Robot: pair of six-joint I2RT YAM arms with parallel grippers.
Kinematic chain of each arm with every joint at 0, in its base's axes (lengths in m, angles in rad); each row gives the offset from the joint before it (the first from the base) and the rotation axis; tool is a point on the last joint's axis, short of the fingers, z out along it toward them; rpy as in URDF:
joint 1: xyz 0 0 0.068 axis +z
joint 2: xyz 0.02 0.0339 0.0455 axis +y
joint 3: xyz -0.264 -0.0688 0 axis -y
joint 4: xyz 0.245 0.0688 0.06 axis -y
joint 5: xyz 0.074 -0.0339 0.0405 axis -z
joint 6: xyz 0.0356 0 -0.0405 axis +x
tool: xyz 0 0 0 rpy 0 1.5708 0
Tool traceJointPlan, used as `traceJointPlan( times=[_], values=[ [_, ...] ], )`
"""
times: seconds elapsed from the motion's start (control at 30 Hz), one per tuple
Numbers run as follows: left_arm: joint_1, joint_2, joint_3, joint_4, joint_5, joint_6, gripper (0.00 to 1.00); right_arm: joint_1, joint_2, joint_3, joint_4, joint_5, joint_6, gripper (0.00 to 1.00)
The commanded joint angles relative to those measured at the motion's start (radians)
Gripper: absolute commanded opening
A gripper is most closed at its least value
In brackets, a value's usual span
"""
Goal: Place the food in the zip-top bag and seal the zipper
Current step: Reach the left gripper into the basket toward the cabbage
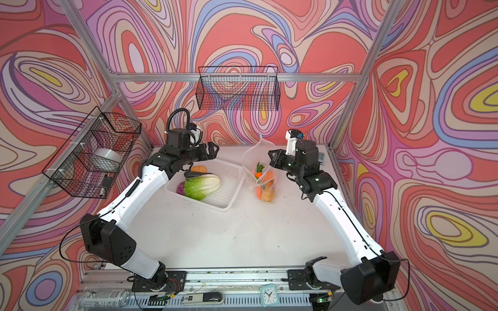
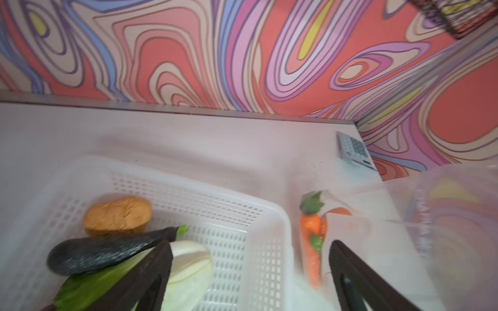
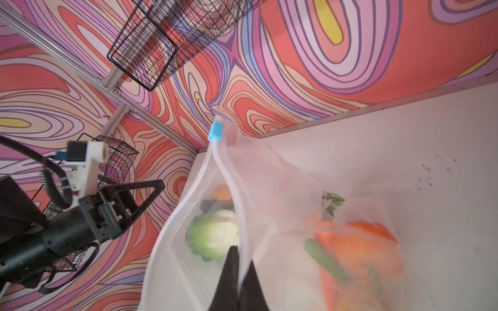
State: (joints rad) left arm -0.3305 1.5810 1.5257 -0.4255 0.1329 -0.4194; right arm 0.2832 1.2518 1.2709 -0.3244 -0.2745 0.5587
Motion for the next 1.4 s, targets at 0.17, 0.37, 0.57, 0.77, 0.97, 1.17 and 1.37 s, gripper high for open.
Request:
traceJointPlan(
  times=[0.17, 0.37, 0.57, 0.77, 0.97, 1.17, 1.37],
  values=[
    [0.096, -0.005, -0.138, -0.104, -0.05, -0.014, 0.93, 0.004, 0.031, -0.017, 0.003, 0.018, -0.003, 0.0],
    [0.163, 0.086, -0.148, -0.138, -0.081, -0.009, 0.93, 0.004, 0.038, -0.031, 0.006, 0.021, 0.01, 0.0],
    [0.176, 0.161, -0.164, -0.147, -0.101, -0.037, 0.93, 0.004, 0.035, -0.04, 0.004, 0.029, 0.016, 0.0],
    [0.175, 0.221, -0.191, -0.101, 0.032, -0.089, 0.91, 0.004, 0.038, -0.038, 0.007, 0.025, 0.022, 0.0],
    [0.129, 0.237, -0.189, -0.067, 0.091, -0.123, 0.89, 0.004, 0.038, -0.046, 0.018, 0.024, 0.027, 0.0],
    [0.059, 0.244, -0.171, -0.048, 0.113, -0.159, 0.89, 0.004, 0.035, -0.051, 0.021, 0.024, 0.027, 0.0],
    [0.035, 0.234, -0.126, -0.091, 0.082, -0.144, 0.9, 0.004, 0.028, -0.053, 0.013, 0.027, 0.021, 0.0]
  ],
)
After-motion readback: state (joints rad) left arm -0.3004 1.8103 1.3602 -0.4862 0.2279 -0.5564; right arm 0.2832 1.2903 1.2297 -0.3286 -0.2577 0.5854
